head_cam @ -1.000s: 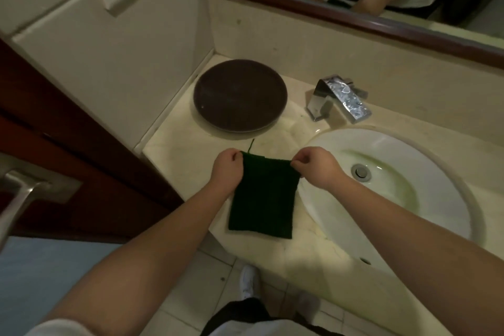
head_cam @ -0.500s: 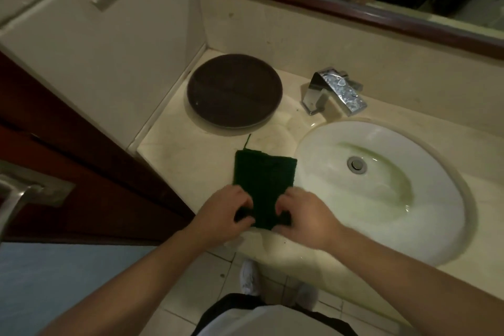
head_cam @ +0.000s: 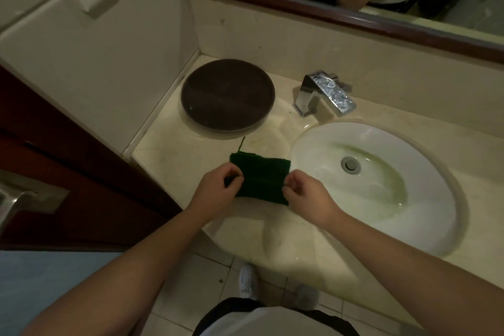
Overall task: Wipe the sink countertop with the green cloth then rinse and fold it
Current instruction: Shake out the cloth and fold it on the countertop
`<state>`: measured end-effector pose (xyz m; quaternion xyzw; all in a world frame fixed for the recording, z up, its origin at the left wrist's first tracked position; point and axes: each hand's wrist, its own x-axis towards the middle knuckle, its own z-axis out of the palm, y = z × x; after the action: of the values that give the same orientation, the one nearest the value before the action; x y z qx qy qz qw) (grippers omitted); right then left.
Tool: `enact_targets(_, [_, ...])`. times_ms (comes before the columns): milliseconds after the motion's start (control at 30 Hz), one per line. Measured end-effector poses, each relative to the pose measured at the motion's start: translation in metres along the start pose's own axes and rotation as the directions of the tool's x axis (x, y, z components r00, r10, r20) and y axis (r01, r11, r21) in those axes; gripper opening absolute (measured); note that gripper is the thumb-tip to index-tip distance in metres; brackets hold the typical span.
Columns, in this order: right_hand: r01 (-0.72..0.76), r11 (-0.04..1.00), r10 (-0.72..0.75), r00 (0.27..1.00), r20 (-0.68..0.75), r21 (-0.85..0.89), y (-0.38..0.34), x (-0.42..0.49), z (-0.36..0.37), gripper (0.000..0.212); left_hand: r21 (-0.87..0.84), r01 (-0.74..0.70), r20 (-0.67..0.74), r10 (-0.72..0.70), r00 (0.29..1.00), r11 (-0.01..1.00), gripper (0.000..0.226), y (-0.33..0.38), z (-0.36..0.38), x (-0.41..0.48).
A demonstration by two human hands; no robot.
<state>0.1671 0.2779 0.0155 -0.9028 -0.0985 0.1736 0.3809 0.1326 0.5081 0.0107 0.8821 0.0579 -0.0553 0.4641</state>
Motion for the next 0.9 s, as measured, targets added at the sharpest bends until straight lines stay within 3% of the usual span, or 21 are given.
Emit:
enact_targets(100, [-0.099,0.993,0.103,0.993,-0.064,0.064,-0.009,0.031,-0.006,0.003,-0.082,0.091,-0.056,-0.095,0.994,0.993,0.006,0.012,-0.001,0.030])
enact_targets(200, [-0.188,0.973,0.200,0.976,-0.083,0.131,-0.010,0.056,-0.010,0.006,-0.051,0.167,-0.109,-0.172,0.979,0.985,0.011,0.014,0.004,0.055])
enact_targets(400, [-0.292,0.954,0.296,0.953,-0.062,0.066,0.000,0.078,-0.007,0.012,0.106,0.192,-0.148,-0.176,0.973,0.976,0.018,0.011,0.012,0.079])
enact_targets(500, [-0.326,0.945,0.325,0.940,-0.102,0.005,0.003,0.078,-0.005,0.029,0.200,0.156,-0.148,-0.128,0.981,0.967,0.020,0.006,0.012,0.082])
enact_targets(633, [-0.450,0.893,0.448,0.891,0.073,0.007,0.003,0.076,-0.003,0.047,0.290,0.118,-0.038,-0.112,0.993,0.950,0.040,0.003,0.011,0.085])
enact_targets(800, [-0.552,0.813,0.529,0.833,0.163,0.184,0.001,0.078,0.000,0.034,0.451,0.101,0.164,-0.193,0.967,0.887,0.047,0.010,0.002,0.094])
enact_targets(900, [-0.521,0.822,0.492,0.853,0.173,0.230,-0.009,0.075,-0.001,0.026,0.532,0.079,0.221,-0.229,0.948,0.843,0.040,0.010,0.001,0.096])
